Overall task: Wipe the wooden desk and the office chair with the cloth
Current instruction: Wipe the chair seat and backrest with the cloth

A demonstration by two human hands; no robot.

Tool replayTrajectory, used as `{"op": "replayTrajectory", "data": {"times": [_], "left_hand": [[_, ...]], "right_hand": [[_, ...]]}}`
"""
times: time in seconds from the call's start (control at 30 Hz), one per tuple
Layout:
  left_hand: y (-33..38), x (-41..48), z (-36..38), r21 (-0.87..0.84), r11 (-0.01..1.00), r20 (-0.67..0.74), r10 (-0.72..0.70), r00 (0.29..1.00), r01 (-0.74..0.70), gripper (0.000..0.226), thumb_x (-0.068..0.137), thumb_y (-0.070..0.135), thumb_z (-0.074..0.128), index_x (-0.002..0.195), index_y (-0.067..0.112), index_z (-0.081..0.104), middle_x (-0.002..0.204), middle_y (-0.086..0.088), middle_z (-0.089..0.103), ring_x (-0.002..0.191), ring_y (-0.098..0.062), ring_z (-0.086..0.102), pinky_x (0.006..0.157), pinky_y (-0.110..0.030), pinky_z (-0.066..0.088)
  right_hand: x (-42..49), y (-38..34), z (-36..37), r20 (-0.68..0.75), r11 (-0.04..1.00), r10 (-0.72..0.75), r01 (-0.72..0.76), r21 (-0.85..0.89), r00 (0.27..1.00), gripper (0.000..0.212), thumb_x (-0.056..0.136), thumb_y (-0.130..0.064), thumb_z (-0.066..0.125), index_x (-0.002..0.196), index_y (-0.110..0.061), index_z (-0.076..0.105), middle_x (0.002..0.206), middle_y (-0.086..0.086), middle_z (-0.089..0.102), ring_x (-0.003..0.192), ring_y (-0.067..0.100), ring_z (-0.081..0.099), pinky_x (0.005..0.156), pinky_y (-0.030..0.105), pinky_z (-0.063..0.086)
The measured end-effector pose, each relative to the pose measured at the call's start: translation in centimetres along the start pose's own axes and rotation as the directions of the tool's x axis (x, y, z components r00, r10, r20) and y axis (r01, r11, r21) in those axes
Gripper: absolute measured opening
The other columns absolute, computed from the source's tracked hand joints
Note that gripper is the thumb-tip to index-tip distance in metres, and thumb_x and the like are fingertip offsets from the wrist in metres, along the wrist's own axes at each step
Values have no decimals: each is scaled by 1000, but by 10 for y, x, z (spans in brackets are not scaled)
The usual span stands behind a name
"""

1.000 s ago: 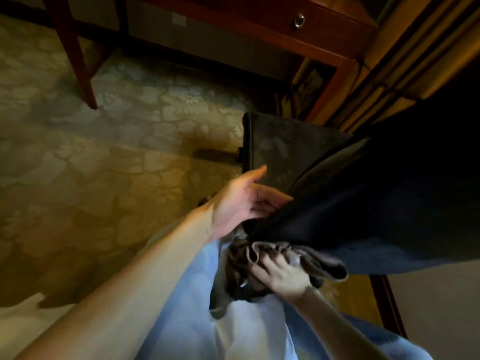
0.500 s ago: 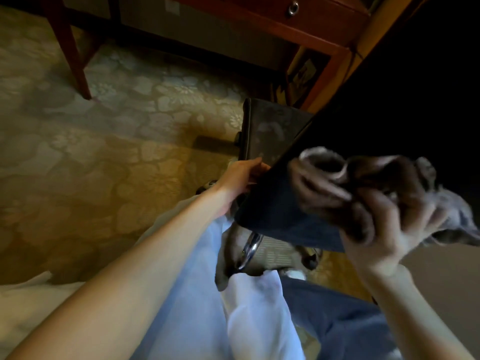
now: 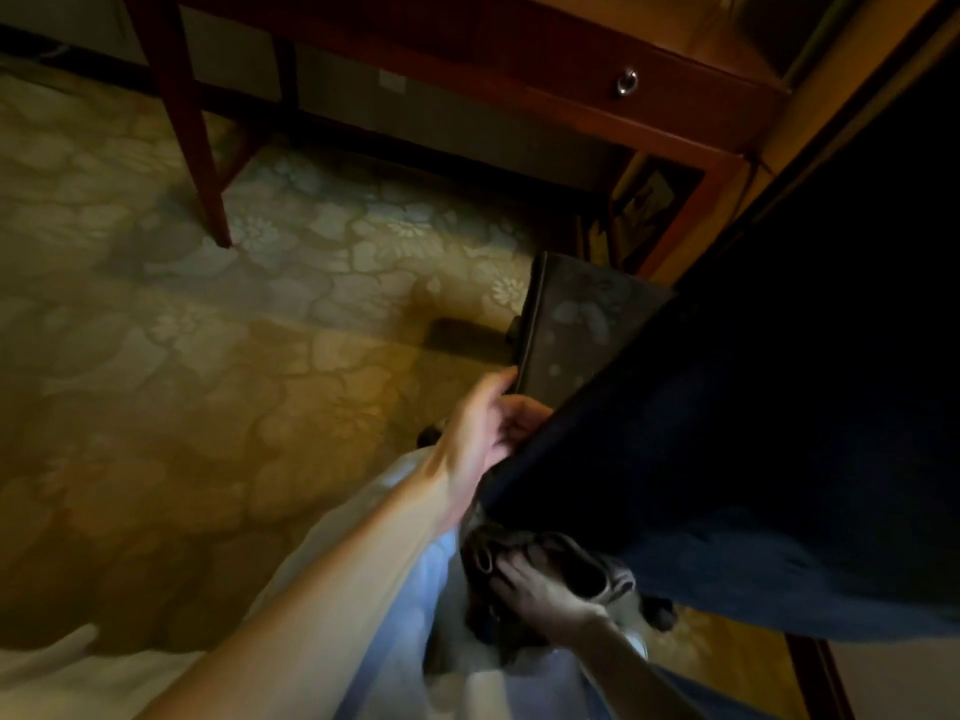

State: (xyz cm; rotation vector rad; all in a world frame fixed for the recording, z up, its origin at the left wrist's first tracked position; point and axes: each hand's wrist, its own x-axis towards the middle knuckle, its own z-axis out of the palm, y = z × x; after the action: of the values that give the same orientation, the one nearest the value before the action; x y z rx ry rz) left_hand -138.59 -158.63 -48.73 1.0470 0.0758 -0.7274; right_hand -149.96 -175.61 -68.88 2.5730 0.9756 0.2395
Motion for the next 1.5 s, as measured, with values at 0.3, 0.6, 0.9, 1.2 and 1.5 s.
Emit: {"op": "replayTrajectory", "data": {"times": [0.3,0.6,0.9,1.2,1.5], "left_hand": [[-20,-27,26,108,988,0,111,994,-111,62,106,40,38,59,20,73,60,6,67,56,-2,63,56,-14,48],[-48,-29,42,301,953,-144,16,990,28,29,103,40,52,93,21,72,90,3,75,82,-13,67,66,-28,46],[-41,13,35,288,957,-393,149,908,-32,29,107,20,49,83,27,65,75,14,62,70,0,55,50,-8,43],[-27,-9,54,308,930,-357,309,882,-201,45,107,56,32,130,31,61,117,18,58,123,-4,48,101,-23,35],[-59,-33,58,576,774,-251,473,844,-263,87,64,94,59,122,32,45,128,2,61,118,-17,61,104,-46,49]], "right_hand": [[-67,47,-175,-367,937,345,-337,89,864,23,108,-38,40,116,-27,59,104,7,46,86,27,43,71,38,28],[-85,115,-264,-758,737,460,-675,35,463,20,104,-38,55,123,-31,54,106,30,56,93,54,56,77,64,49],[-110,23,-30,-173,927,368,-376,-10,913,27,90,-41,53,96,-28,75,97,4,64,86,31,64,91,44,34],[-121,55,-116,-228,896,432,-387,216,873,21,104,-42,45,104,-28,61,96,2,45,81,30,53,73,41,34],[-114,149,-282,-800,707,469,-702,86,374,24,99,-36,61,121,-36,53,109,29,55,97,51,57,81,65,47]]}}
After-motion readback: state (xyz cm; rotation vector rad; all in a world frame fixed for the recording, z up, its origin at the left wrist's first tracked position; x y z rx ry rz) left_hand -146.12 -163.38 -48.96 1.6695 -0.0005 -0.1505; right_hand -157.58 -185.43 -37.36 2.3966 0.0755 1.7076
